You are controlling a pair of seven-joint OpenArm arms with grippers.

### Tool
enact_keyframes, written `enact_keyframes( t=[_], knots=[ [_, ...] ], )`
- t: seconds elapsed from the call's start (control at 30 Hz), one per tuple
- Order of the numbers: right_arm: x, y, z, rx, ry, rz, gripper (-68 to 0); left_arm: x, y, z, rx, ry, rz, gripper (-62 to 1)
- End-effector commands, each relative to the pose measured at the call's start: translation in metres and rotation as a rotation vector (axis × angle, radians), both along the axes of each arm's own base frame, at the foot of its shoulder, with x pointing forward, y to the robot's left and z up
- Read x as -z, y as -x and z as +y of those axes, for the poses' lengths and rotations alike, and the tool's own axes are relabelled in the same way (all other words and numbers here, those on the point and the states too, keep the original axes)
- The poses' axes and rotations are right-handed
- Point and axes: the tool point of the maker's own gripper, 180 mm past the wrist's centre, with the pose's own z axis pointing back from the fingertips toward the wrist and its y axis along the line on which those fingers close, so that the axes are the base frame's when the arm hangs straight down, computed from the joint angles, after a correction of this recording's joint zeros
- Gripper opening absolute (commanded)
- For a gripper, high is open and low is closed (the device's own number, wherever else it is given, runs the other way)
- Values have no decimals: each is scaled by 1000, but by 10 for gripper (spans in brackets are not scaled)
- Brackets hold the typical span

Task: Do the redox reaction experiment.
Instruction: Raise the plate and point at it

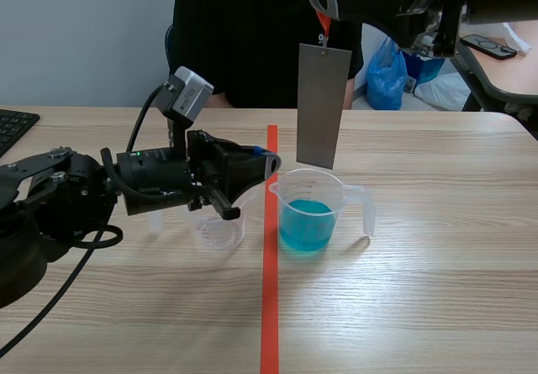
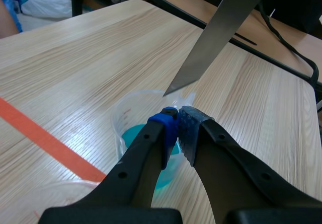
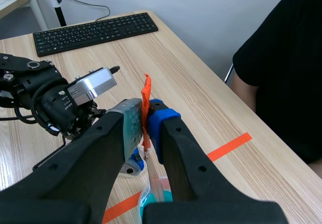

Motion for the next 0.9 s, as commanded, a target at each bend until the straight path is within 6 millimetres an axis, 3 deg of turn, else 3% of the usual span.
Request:
enact_keyframes(
  t=[0.0, 0.23, 0.87],
  knots=[
    [-11, -2, -4, 4, -6, -33, -660, -23, -8, -7, 6, 46, -49, -569],
    [-11, -2, -4, 4, -6, -34, -660, -36, -15, -14, 14, 57, -81, -569],
    [-11, -1, -4, 4, -6, -33, -660, -35, -15, -14, 17, 47, -77, -569]
  ],
)
